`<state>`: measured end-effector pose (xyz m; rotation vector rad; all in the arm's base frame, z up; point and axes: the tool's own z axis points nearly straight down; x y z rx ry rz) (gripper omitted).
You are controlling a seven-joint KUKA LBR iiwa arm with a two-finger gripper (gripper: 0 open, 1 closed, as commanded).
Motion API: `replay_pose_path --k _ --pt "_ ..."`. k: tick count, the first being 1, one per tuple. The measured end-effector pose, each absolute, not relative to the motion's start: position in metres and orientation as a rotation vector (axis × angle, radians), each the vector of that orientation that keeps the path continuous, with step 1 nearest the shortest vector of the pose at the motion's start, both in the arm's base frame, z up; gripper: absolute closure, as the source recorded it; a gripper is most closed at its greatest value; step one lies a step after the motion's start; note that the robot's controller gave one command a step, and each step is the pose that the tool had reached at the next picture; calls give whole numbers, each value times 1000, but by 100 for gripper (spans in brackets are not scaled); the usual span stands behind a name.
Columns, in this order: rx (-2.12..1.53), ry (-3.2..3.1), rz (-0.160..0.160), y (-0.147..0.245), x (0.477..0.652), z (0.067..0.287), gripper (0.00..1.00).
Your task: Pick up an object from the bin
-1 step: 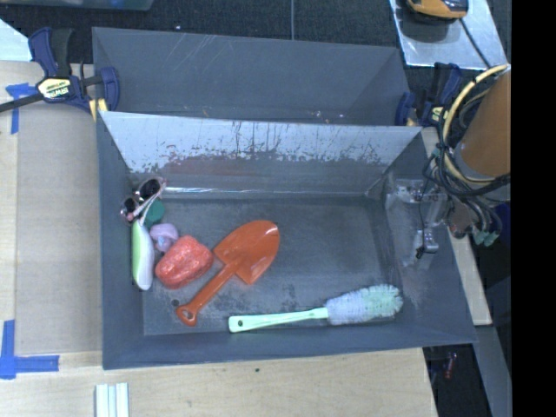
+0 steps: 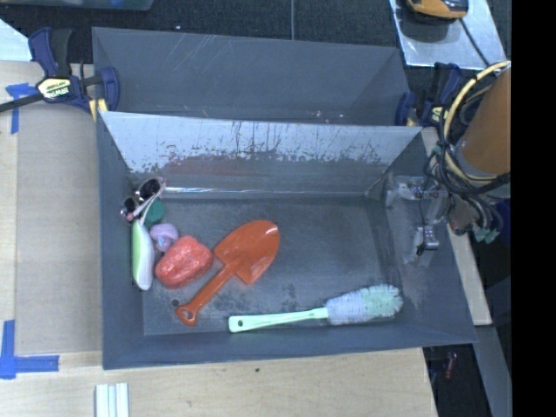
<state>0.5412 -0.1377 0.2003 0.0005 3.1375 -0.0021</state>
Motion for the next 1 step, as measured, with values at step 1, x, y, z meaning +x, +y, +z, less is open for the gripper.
replay_pose_path --k 1 --pt "-180 3129 -4 -105 520 135 0"
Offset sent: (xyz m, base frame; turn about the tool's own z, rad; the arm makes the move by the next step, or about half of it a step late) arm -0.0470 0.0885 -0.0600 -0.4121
